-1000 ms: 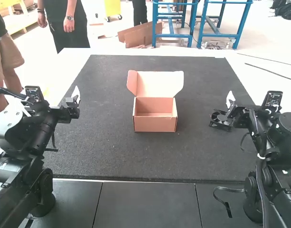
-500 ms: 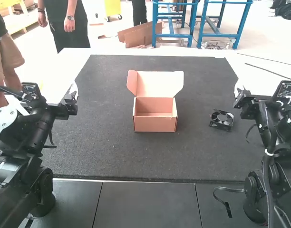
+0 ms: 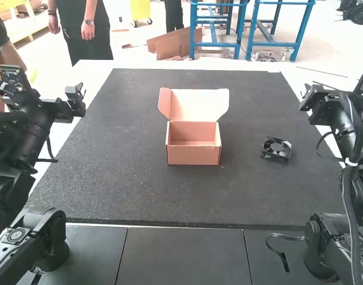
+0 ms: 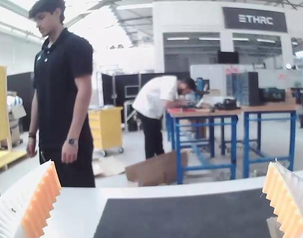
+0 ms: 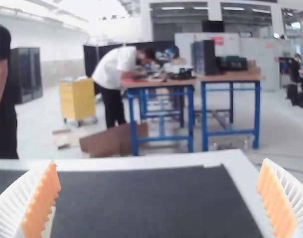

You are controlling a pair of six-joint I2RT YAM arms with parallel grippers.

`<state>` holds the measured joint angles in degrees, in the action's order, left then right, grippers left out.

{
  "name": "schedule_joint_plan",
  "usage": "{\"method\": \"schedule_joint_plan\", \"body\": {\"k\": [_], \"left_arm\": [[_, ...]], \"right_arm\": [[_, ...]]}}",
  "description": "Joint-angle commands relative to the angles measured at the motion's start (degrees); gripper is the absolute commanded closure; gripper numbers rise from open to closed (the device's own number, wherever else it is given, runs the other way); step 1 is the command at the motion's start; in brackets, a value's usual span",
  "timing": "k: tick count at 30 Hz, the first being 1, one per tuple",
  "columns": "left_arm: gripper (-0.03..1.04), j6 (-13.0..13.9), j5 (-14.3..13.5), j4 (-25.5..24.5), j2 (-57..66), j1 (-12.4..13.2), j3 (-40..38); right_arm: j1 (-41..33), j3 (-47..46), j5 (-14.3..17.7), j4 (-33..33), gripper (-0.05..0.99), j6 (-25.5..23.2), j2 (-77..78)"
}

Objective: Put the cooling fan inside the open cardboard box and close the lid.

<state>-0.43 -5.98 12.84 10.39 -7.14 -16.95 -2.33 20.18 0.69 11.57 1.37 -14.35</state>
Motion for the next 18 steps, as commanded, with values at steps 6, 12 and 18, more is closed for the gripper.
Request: {"method": "schedule_joint_plan", "body": {"k": [6, 12, 18], "left_arm": [[0.04, 0.60, -0.17, -0.89, 10.88, 0.02, -10.03], [0.04, 0.25, -0.35, -5.19, 20.19, 0.37, -18.47], [0.04, -0.98, -0.79, -16.01, 31.09, 0.81, -28.75]], "right_arm": [[0.92, 15.41, 1.60, -10.52, 0.02, -4.35, -11.58], [0.92, 25.34, 2.92, -20.89, 0.02, -7.25, -21.33], [0.83, 35.19, 3.18, -33.02, 0.03, -6.64, -32.58]]}}
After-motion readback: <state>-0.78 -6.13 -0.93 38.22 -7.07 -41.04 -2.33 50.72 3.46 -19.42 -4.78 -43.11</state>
